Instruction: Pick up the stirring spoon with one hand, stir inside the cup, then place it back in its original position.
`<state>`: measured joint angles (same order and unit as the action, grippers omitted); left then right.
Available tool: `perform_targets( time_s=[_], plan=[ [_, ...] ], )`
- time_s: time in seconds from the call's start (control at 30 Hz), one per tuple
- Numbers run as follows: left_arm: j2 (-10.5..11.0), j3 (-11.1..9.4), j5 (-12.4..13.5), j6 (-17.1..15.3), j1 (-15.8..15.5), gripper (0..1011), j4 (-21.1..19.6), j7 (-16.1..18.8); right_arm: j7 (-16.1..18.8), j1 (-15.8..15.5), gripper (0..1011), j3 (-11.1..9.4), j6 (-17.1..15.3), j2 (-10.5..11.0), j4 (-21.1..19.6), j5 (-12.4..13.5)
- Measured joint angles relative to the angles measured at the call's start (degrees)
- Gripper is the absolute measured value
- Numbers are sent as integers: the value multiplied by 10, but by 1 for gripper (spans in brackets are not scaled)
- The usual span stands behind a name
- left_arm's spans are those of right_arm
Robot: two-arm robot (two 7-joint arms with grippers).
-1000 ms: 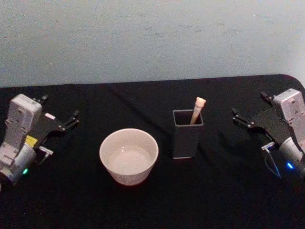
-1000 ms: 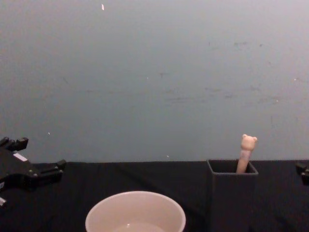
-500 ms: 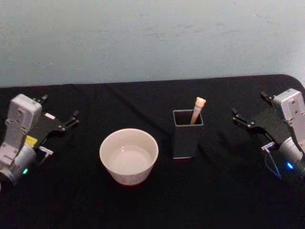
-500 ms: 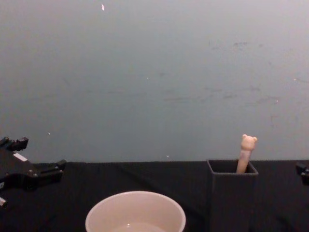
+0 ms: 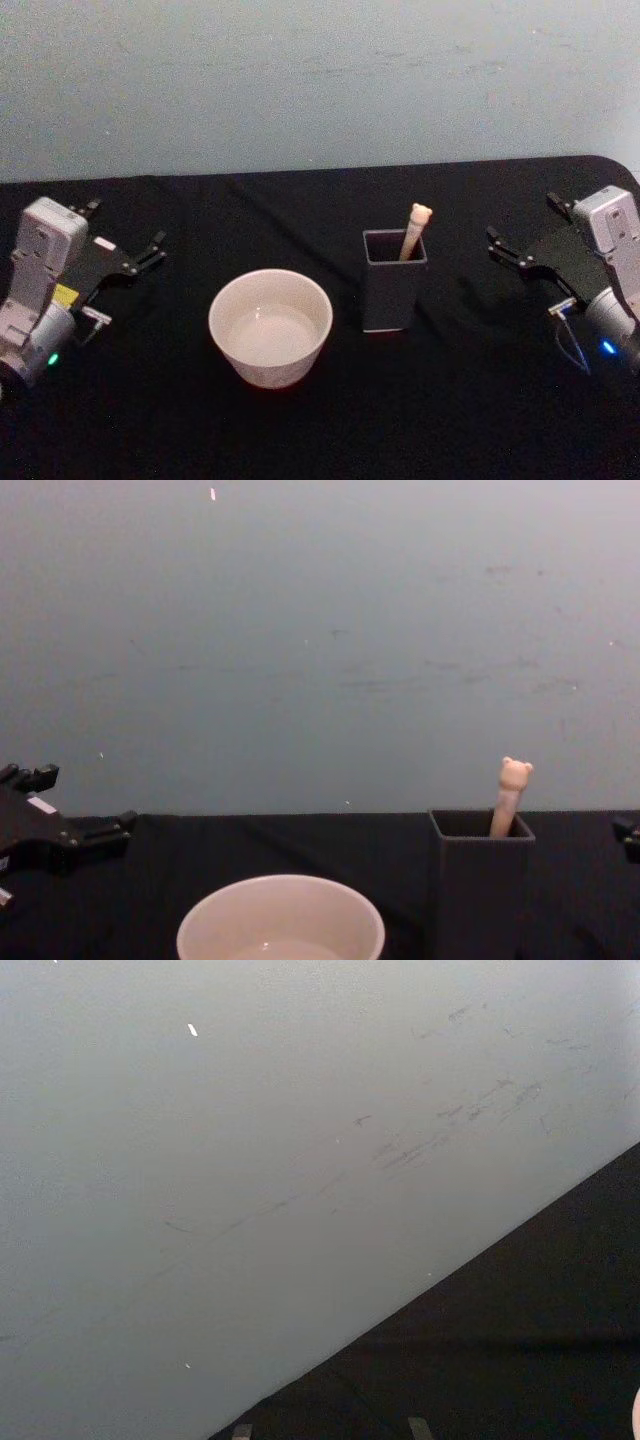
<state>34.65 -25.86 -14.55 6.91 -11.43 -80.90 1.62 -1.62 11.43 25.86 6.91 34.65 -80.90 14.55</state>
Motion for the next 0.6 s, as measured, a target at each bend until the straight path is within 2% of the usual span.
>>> perform_targets(
  time_s=[0.6],
  plan=[
    [0,0,0,0,0,1001,0,0,0,0,1002,0,0,0,0,0]
  ],
)
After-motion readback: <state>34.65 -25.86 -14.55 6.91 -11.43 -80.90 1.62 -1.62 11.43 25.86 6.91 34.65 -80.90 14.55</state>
